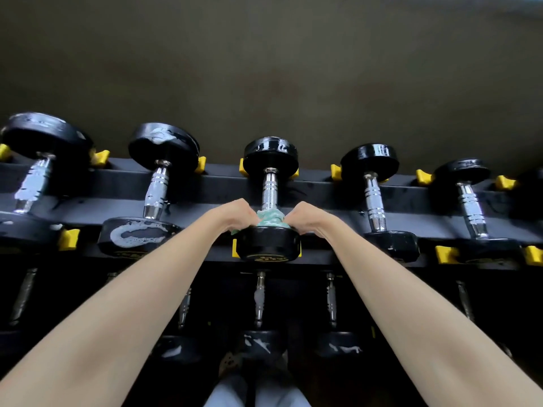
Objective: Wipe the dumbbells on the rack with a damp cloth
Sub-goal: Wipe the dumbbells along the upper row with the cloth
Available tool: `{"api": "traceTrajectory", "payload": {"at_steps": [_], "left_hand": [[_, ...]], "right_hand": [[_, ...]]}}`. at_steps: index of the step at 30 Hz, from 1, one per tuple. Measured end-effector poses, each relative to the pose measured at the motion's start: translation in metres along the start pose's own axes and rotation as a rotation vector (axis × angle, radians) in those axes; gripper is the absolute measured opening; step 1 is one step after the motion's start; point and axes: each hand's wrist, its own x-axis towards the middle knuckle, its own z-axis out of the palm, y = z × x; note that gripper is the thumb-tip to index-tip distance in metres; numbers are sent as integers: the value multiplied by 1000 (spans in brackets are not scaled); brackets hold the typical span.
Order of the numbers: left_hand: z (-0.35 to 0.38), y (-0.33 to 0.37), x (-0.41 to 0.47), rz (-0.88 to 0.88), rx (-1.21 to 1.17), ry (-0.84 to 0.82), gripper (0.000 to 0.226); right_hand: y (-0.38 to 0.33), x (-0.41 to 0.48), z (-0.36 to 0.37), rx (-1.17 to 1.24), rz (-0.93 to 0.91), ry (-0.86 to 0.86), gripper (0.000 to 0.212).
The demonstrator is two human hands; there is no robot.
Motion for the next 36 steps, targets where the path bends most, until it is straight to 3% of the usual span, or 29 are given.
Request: {"api": "traceTrajectory", "payload": {"at_steps": [5, 16, 22, 24, 29, 31, 34, 36], "left_hand": [[-7, 6, -21, 35, 20, 32, 35], [-10, 6, -62, 220, -99, 103, 47], [-9, 5, -86, 315, -19, 65, 48], [-14, 4, -93, 324, -46, 97, 49], [-28, 18, -104, 327, -262, 156, 40], [-29, 26, -104, 376, -319, 138, 41], [-28, 35, -95, 443, -195, 119, 44], [-28, 37, -84, 440, -106, 96, 41]], "right_hand": [[0, -20, -4, 185, -2, 37, 38], [-10, -59, 5, 220, -113, 180, 20], [-10, -90, 14, 209, -139, 271, 17], [-8, -105, 8, 270, -89, 216, 6], [-3, -122, -8, 681, -45, 194, 5], [-6, -117, -14, 701, -67, 271, 10], [-1, -101, -22, 685, -73, 428, 19], [10, -89, -28, 687, -42, 457, 9]]}}
